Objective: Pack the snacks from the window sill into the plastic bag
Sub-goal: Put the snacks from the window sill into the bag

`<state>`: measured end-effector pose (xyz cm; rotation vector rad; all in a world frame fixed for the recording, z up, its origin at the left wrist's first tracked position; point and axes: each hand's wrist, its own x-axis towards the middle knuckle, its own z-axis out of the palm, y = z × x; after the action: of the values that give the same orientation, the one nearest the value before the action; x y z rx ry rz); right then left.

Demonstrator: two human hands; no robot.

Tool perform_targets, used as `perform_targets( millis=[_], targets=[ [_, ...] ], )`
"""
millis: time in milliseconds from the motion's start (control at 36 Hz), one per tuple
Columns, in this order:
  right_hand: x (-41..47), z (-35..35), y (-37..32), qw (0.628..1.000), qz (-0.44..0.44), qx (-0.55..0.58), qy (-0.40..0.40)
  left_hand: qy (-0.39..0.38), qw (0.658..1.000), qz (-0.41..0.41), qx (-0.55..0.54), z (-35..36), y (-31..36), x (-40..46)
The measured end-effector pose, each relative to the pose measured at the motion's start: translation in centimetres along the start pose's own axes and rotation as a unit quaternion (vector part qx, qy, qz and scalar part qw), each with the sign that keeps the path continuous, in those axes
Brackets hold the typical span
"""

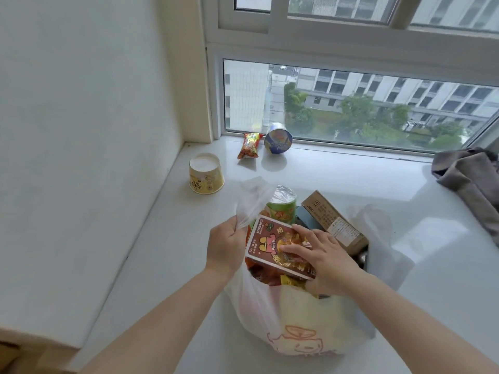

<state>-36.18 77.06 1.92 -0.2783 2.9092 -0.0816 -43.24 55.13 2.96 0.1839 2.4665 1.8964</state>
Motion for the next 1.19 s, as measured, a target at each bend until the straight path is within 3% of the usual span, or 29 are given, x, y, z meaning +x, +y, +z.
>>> perform_targets(
  millis=[194, 333, 444, 500, 583, 667, 722, 833, 944, 972, 1028, 1083, 1139, 1194],
  targets=[
    [2.2, -0.1, -2.8, 0.998, -0.034, 0.042, -0.034, 0.051, 0.995, -0.015, 0.086, -0.8, -0.7, 1.4],
    [4.3, -0.1, -3.5, 0.997, 0.019, 0.065, -0.049, 0.039, 0.99, 0.054, 0.121, -0.1, -0.3, 1.1],
    [4.0, 0.4, -3.5, 0.997, 0.016, 0.071, -0.026, 0.067, 0.978, 0.043, 0.19, -0.7, -0.4, 2.4],
    [3.5, 0.1, -3.6, 0.997, 0.018, 0.079, 0.017, 0.075, 0.969, 0.044, 0.231, -0.7, -0.4, 3.4],
    [2.8, -1.3, -4.2, 0.984, 0.023, 0.094, 0.15, 0.054, 0.959, 0.025, 0.277, 0.0, 0.0, 4.9],
    [2.8, -3.2, -4.1, 0.931, 0.022, 0.058, 0.361, 0.023, 0.962, -0.009, 0.27, 1.1, 0.7, 6.6],
    [3.1, -4.4, -3.0, 0.899, 0.116, 0.058, 0.418, 0.002, 0.963, -0.021, 0.269, 1.8, 1.1, 7.9],
    [3.4, -5.4, 0.8, 0.82, 0.419, 0.189, 0.341, -0.068, 0.937, -0.041, 0.339, 3.0, 1.8, 9.9],
    [3.4, -4.7, 3.8, 0.755, 0.565, 0.288, 0.166, -0.081, 0.926, -0.068, 0.363, 4.1, 2.5, 11.3],
    [3.6, -4.4, 4.2, 0.756, 0.572, 0.297, 0.111, -0.085, 0.925, -0.083, 0.361, 4.3, 2.8, 11.6],
    [3.8, -3.8, 4.7, 0.793, 0.539, 0.282, 0.035, -0.102, 0.929, -0.133, 0.331, 4.7, 3.6, 12.2],
    [4.0, -3.6, 4.8, 0.819, 0.492, 0.293, 0.044, -0.134, 0.946, -0.225, 0.193, 5.0, 3.9, 12.4],
    [4.3, -3.8, 5.0, 0.829, 0.45, 0.323, 0.08, -0.184, 0.929, -0.32, 0.036, 5.1, 4.6, 12.2],
    [4.5, -4.5, 5.2, 0.819, 0.409, 0.388, 0.111, -0.211, 0.908, -0.359, -0.049, 5.0, 5.4, 12.3]
  ],
)
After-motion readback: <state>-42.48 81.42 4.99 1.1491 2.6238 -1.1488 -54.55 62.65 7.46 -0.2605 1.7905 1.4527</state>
